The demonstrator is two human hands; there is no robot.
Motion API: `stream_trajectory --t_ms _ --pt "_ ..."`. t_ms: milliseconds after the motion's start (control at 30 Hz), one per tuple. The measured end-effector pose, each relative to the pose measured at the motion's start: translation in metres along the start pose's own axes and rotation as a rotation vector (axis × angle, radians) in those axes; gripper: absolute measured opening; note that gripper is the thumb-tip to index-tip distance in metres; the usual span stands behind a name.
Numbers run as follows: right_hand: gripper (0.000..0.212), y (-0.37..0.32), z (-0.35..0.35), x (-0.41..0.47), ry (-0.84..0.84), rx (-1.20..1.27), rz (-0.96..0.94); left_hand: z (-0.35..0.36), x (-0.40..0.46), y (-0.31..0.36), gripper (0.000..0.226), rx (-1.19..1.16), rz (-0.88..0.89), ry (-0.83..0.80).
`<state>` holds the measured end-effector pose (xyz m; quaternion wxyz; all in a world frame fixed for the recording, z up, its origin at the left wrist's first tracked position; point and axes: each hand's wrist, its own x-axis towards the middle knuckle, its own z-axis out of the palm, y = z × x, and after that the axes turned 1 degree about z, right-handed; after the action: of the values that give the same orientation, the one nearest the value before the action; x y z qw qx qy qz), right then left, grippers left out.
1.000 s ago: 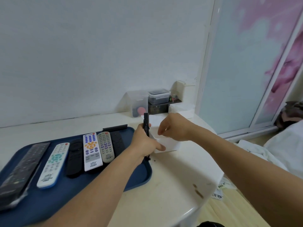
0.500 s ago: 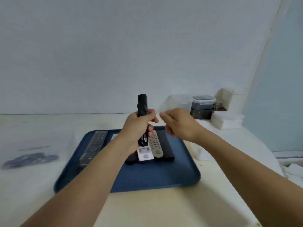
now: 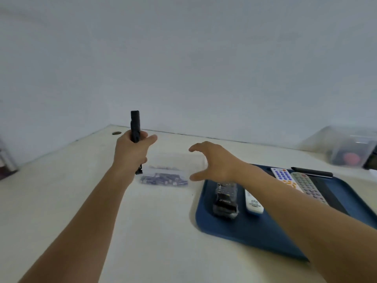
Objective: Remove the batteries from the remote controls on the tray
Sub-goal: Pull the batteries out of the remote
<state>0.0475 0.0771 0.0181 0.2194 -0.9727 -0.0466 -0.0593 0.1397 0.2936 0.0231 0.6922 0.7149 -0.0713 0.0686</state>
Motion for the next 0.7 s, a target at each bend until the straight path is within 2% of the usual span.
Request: stream_trajectory --t_ms 67,133,267,367,467,533,633,700 --pt "0.089 -0.005 0.01 0.01 -0.039 -0.048 -0.028 -0.008 0.008 -0.017 0.025 0.055 -0.018 0.062" --pt "0.093 -0.011 0.022 0.021 -0.08 -0.21 -0.062 -0.009 0.012 -0.031 0.03 0.04 -0.051 0.068" --pt "0.082 -0.005 0.037 0.029 -0.084 -0.601 -0.15 -0.011 0.017 -0.034 0.024 -0.211 -0.139 0.034" --pt "0.075 -0.001 0.04 0.034 -0.041 -0.766 -0.243 -0.028 0.022 -0.047 0.035 -0.165 -0.122 0.066" --pt "0.062 0.004 0.04 0.04 0.043 -0.851 -0.339 -0.029 0.019 -0.058 0.059 -0.203 -0.258 -0.076" --pt "0.056 0.011 0.043 0.041 0.111 -0.877 -0.445 -0.023 0.016 -0.062 0.055 -0.195 -0.316 -0.112" --pt "0.052 0.015 0.043 0.043 0.118 -0.899 -0.501 -0.021 0.014 -0.068 0.049 -0.156 -0.295 -0.126" --pt "0.055 0.013 0.04 0.044 0.118 -0.888 -0.487 -0.022 0.013 -0.071 0.068 -0.158 -0.244 -0.184"
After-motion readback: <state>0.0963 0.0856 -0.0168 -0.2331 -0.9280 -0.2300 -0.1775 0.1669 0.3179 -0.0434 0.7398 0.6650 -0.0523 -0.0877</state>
